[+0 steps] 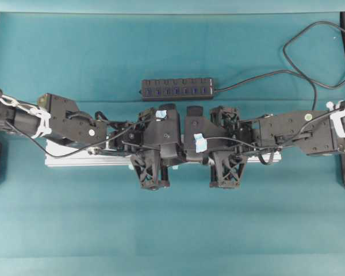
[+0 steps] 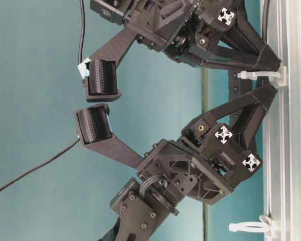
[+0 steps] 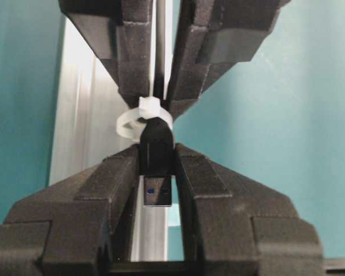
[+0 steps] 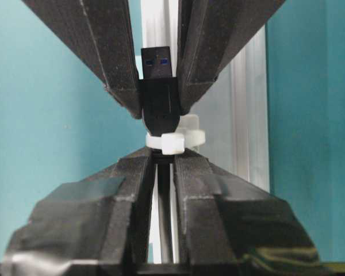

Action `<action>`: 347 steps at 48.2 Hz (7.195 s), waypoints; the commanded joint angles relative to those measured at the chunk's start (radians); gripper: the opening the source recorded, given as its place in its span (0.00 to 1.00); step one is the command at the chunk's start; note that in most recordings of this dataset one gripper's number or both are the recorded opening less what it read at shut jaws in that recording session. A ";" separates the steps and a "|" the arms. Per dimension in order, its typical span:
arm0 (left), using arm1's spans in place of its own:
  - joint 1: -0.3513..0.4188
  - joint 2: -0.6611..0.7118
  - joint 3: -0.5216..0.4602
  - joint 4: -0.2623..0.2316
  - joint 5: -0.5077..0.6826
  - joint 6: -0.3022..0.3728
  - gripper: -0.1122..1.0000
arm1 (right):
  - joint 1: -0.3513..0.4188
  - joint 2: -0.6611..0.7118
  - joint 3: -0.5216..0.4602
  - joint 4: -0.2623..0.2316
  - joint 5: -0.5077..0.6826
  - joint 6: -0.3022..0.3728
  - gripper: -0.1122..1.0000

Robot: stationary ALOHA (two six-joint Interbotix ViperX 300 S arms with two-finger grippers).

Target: Pass the USB cable through three rings with both arms.

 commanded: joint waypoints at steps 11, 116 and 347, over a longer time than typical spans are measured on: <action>-0.005 -0.069 0.048 0.003 0.023 -0.003 0.30 | 0.003 -0.051 -0.003 0.003 0.003 0.008 0.53; 0.005 -0.287 0.129 0.003 0.183 0.005 0.30 | 0.000 0.032 -0.150 -0.021 -0.114 0.005 0.03; 0.028 -0.841 0.525 0.003 0.377 -0.066 0.78 | -0.040 0.440 -0.726 -0.021 0.275 -0.037 0.03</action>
